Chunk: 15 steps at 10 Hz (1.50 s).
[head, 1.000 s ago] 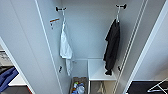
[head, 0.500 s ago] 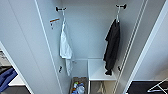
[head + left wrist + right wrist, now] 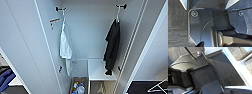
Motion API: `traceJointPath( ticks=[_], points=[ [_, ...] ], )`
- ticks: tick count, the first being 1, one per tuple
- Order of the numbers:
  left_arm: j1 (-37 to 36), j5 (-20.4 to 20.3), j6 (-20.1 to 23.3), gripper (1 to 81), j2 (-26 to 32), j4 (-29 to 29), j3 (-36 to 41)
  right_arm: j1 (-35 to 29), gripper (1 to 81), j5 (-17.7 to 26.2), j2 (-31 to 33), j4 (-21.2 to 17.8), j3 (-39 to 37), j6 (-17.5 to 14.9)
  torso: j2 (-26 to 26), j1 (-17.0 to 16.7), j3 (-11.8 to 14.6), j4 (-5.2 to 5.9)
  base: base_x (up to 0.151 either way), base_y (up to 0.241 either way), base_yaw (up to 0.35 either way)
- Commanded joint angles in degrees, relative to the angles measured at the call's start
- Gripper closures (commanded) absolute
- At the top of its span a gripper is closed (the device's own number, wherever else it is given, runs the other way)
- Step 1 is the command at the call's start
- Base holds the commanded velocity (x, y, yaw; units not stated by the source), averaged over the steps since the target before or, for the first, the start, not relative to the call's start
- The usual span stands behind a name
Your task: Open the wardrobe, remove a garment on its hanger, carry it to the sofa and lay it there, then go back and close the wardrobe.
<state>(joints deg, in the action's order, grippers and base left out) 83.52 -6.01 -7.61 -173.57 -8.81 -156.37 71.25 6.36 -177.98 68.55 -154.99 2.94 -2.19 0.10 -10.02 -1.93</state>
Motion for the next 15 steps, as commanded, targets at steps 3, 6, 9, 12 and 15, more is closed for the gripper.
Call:
traceJointPath(
  ticks=[3,6,9,12,15],
  points=[
    [-1.6,2.8,0.0,1.0,-0.7,-0.6,0.3,-13.1,1.0,0.7,-1.2,17.0,1.7,-0.7,0.0,0.0,0.0,0.00,0.000,0.000,0.000],
    [-1.6,2.7,0.0,1.0,-0.5,-0.5,0.2,-18.4,1.0,2.5,-1.3,18.5,5.0,-0.7,0.0,0.0,0.0,0.00,0.000,0.000,0.000],
    [-1.6,2.5,0.2,1.0,-1.6,-0.7,0.2,-21.1,1.0,8.9,-1.2,18.5,7.1,-0.1,0.0,0.0,0.0,0.00,0.000,0.000,0.000],
    [-1.6,2.5,0.7,1.0,-1.8,-0.7,0.3,-24.0,1.0,12.3,2.1,18.2,6.4,16.9,0.0,0.0,0.0,0.00,0.000,0.000,0.000],
    [-1.6,2.5,2.3,1.0,-2.7,-0.6,0.3,-24.6,1.0,23.2,4.6,18.2,5.7,41.6,0.0,0.0,0.0,0.00,0.000,0.000,0.000]
  ],
)
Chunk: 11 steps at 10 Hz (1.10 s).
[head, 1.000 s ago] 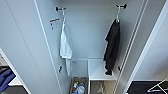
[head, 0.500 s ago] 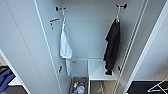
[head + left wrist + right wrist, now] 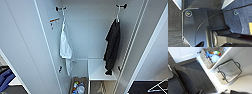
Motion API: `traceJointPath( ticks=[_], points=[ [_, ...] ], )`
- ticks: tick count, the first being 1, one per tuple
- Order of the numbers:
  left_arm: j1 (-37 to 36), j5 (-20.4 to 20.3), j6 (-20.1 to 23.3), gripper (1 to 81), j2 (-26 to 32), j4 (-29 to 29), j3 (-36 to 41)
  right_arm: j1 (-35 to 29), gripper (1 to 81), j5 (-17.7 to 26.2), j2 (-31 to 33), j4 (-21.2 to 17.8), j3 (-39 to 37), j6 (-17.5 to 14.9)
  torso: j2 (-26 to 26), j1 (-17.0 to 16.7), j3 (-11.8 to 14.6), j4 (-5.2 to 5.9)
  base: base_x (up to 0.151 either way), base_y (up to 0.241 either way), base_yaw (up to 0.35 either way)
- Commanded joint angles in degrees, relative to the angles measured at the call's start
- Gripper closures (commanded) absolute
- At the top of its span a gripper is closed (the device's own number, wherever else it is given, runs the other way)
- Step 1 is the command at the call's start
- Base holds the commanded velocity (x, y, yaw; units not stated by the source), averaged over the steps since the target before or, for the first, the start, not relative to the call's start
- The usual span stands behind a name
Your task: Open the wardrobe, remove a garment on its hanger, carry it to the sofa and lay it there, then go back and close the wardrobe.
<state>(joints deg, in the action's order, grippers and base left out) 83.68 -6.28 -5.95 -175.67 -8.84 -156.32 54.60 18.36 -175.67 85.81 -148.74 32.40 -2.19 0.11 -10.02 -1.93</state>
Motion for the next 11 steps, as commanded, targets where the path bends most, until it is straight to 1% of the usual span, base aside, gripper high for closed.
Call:
traceJointPath(
  ticks=[1,2,3,4,5,6,7,8,9,10,11],
  points=[
    [-1.7,2.8,0.7,1.0,-0.7,-0.7,0.3,-7.2,1.0,14.5,3.3,1.1,-0.9,20.1,0.0,0.0,0.0,0.00,0.000,0.000,0.000],
    [-1.7,2.8,0.8,1.0,-0.7,-0.7,0.4,-6.7,1.0,16.1,4.8,1.1,-1.1,26.7,0.0,0.0,0.0,0.00,0.000,0.000,0.000],
    [-1.7,2.7,1.2,1.0,-0.7,-0.6,0.4,-5.9,1.0,16.9,5.7,1.1,-1.3,30.0,0.0,0.0,0.0,0.00,0.000,0.000,0.000],
    [-1.7,2.7,1.3,1.0,-0.7,-0.6,0.4,-5.2,1.0,17.8,6.4,1.0,-1.5,32.0,0.0,0.0,0.0,0.00,0.000,0.000,0.000],
    [-1.7,2.6,1.3,1.0,-0.7,-0.6,0.4,-4.5,1.0,17.2,6.5,0.8,-2.1,34.5,0.0,0.0,0.0,0.00,0.000,0.000,0.000],
    [-1.7,2.1,1.3,1.0,-0.8,-0.6,0.5,-3.8,1.0,16.8,6.6,-0.1,-1.9,36.1,0.0,0.0,0.0,0.00,0.000,0.000,0.000],
    [-1.6,1.8,1.3,1.0,-0.7,-0.6,0.5,-2.5,1.0,15.2,6.4,-2.9,-1.2,36.5,0.0,0.0,0.0,0.00,0.000,0.000,0.000],
    [-1.6,1.8,1.3,1.0,-0.7,-0.6,0.5,-1.8,1.0,12.5,6.4,-5.9,-0.4,36.5,0.0,0.0,0.0,0.00,0.000,0.000,0.000],
    [-1.6,1.7,1.3,1.0,-0.5,-0.5,0.5,-1.4,1.0,10.4,6.4,-10.9,-0.2,36.5,0.0,0.0,0.0,0.00,0.000,0.000,0.000],
    [-1.6,1.7,1.3,1.0,-0.5,-0.5,0.5,-0.8,1.0,8.0,6.4,-15.0,-0.2,36.4,0.0,0.0,0.0,0.00,0.000,0.000,0.000],
    [-1.6,1.7,1.3,1.0,-0.5,-0.5,0.5,0.1,1.0,5.3,6.6,-17.9,-0.3,36.4,0.0,0.0,0.0,0.00,0.000,0.000,0.000]
  ],
)
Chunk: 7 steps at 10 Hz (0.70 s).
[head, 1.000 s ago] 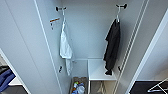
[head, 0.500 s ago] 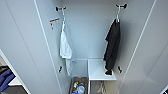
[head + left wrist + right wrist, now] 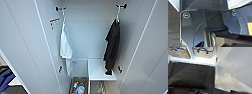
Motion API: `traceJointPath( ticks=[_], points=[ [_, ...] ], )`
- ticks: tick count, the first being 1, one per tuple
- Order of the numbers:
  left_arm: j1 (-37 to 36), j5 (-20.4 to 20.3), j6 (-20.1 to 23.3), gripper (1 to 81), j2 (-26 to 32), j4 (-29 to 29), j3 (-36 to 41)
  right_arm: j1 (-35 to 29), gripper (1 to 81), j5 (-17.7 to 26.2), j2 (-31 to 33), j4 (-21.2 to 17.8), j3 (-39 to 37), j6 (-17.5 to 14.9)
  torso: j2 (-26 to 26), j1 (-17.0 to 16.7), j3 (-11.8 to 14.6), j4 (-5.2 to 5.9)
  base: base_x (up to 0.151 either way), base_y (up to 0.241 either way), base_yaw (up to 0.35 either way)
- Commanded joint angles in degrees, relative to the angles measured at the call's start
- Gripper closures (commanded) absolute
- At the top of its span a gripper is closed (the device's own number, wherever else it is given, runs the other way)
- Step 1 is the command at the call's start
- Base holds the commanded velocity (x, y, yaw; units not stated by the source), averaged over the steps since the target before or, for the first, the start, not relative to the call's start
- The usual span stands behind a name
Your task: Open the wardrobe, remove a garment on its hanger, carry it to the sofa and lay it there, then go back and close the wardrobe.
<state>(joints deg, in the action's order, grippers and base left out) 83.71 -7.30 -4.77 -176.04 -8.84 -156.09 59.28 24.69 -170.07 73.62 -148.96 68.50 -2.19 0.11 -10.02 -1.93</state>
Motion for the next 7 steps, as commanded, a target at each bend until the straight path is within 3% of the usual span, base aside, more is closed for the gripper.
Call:
traceJointPath(
  ticks=[1,3,7],
  points=[
    [-1.7,2.4,0.1,1.0,-0.2,-0.5,0.3,-3.4,1.0,-2.6,1.1,-8.3,-0.2,0.3,0.0,0.0,0.0,0.00,0.000,0.000,0.000],
    [-1.7,2.0,0.1,1.0,-0.6,-0.4,0.3,-0.8,1.0,-5.3,1.5,-11.3,0.1,0.0,0.0,0.0,0.0,0.00,0.000,0.000,0.000],
    [-1.7,2.1,0.1,1.0,-0.8,-0.1,1.0,7.6,1.0,-10.2,3.1,-11.7,2.3,-0.5,0.0,0.0,0.0,0.00,0.000,0.000,0.000]
  ],
)
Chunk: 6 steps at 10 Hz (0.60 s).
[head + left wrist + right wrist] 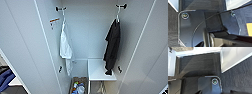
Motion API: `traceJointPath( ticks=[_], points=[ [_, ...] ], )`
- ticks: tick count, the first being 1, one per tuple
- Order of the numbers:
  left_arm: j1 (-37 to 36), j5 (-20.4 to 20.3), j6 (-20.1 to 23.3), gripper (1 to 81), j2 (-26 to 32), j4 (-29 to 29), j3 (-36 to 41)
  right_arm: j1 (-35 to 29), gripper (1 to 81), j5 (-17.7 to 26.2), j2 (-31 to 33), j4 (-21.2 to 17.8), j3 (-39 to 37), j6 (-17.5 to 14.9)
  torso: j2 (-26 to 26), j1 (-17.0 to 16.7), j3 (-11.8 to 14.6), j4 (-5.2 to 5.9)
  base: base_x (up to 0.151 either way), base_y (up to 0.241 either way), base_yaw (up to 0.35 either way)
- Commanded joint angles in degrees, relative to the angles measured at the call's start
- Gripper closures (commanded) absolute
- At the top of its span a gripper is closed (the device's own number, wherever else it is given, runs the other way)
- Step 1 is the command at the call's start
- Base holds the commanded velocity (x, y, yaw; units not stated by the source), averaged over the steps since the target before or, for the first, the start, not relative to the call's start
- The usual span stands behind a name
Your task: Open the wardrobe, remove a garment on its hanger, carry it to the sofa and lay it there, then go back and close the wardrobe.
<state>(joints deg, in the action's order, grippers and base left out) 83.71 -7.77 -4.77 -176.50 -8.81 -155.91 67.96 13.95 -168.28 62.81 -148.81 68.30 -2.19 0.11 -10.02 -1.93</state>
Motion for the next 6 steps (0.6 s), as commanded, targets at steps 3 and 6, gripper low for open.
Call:
traceJointPath(
  ticks=[3,6],
  points=[
    [-1.7,2.6,0.1,1.0,-0.4,-0.4,0.8,5.4,1.0,-3.4,3.1,-0.6,4.2,-0.4,0.0,0.0,0.0,0.00,0.000,0.000,0.000],
    [-1.0,3.2,0.1,1.0,-0.1,-0.6,0.8,11.2,1.0,-10.4,2.9,-0.1,2.6,-0.1,0.0,0.0,0.0,0.00,0.000,0.000,0.000]
  ],
)
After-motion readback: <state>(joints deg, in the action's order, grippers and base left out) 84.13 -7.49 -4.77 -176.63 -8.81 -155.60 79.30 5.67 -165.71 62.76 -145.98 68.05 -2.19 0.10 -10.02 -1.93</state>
